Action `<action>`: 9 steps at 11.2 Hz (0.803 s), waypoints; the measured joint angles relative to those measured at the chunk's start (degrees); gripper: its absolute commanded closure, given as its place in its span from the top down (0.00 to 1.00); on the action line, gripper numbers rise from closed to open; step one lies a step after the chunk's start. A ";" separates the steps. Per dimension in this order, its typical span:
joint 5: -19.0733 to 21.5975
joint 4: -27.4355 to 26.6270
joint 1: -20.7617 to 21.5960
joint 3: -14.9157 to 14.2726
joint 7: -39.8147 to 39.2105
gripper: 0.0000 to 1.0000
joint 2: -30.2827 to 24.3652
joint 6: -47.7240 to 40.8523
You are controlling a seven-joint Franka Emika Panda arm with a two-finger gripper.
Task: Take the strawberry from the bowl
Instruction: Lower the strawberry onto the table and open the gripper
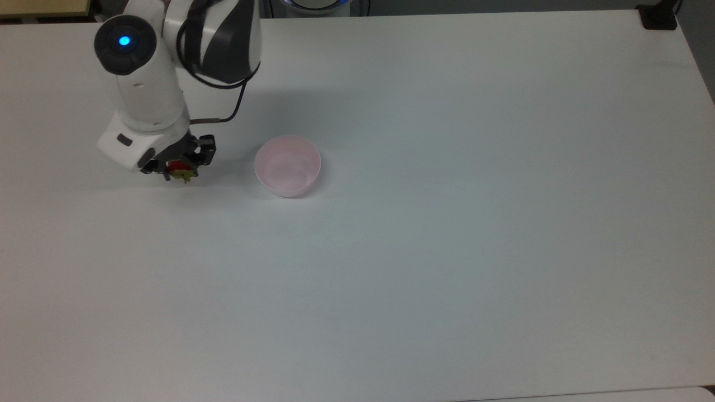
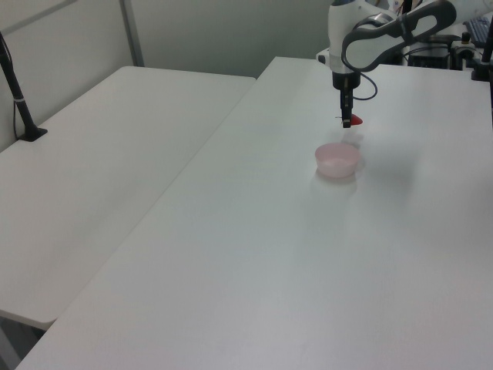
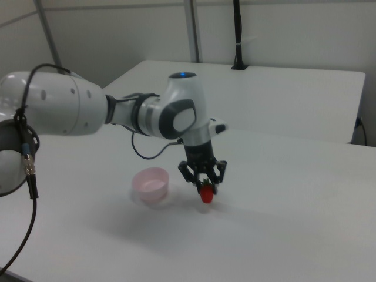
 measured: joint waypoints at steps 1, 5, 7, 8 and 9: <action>0.00 0.01 -1.39 -0.02 3.17 0.39 0.95 1.95; -0.24 0.04 -4.94 -0.03 12.11 0.44 3.19 8.27; -1.57 0.12 -5.09 0.01 12.49 0.70 3.23 8.30; -1.88 0.14 -5.09 0.04 12.88 0.91 3.23 8.30; -1.95 0.22 -5.09 0.05 13.00 1.00 3.23 8.30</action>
